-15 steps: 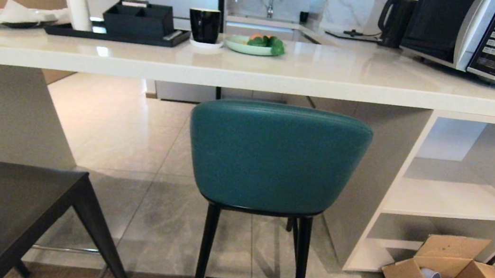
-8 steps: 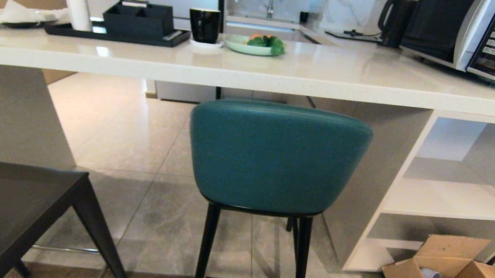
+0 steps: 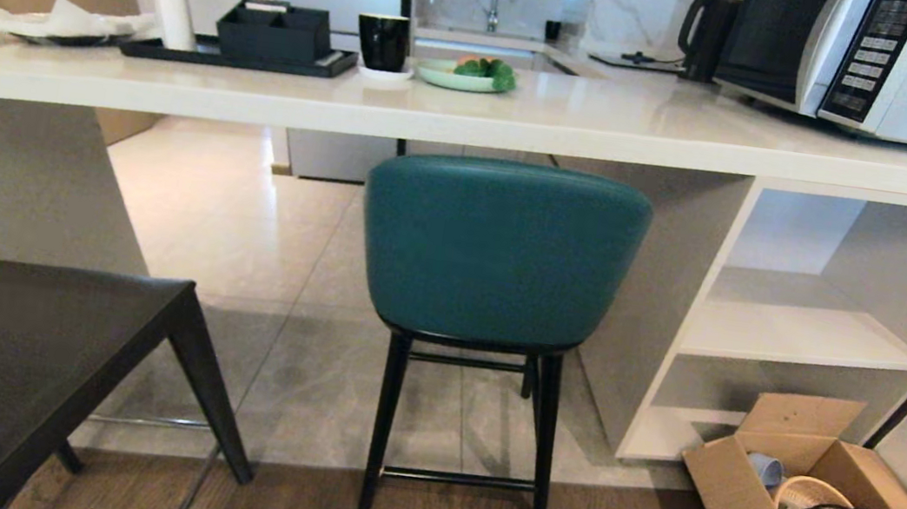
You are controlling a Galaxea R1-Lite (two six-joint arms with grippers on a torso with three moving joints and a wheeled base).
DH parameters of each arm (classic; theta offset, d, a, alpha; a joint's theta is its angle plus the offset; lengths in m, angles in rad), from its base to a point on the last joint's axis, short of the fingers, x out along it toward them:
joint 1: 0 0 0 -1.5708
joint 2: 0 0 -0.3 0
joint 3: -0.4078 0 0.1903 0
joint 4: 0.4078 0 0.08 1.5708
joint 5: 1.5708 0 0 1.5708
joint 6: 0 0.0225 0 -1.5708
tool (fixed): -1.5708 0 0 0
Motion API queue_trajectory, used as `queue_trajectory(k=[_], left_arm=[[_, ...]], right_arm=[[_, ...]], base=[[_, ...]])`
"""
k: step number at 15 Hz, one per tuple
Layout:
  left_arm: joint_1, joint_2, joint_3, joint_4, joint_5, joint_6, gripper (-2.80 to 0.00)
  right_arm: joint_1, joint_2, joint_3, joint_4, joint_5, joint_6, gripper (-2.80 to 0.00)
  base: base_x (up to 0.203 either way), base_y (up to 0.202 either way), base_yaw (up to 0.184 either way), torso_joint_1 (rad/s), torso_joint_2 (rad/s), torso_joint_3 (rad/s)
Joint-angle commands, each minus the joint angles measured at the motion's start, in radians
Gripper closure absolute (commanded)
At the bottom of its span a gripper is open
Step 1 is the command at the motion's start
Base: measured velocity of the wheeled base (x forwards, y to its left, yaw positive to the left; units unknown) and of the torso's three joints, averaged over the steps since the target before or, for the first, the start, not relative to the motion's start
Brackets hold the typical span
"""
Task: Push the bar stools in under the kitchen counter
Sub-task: Push the gray chair back under the dining table
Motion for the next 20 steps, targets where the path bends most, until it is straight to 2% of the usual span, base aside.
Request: queue_trajectory(k=[1, 15, 20], left_arm=[[0.000, 0.004, 0.000, 0.000, 0.001, 0.000, 0.00], [0.000, 0.004, 0.000, 0.000, 0.001, 0.000, 0.00], [0.000, 0.003, 0.001, 0.000, -0.001, 0.000, 0.00]], right_arm=[[0.000, 0.001, 0.002, 0.000, 0.001, -0.001, 0.00], [0.000, 0.001, 0.002, -0.002, -0.002, 0.019, 0.00], [0.000, 0.001, 0.002, -0.002, -0.003, 0.022, 0.00]], base=[[-0.199, 0.000, 0.000, 0.000, 0.01, 0.003], [-0.197, 0.000, -0.001, 0.002, 0.00, 0.003], [-0.040, 0.000, -0.001, -0.001, 0.00, 0.001]])
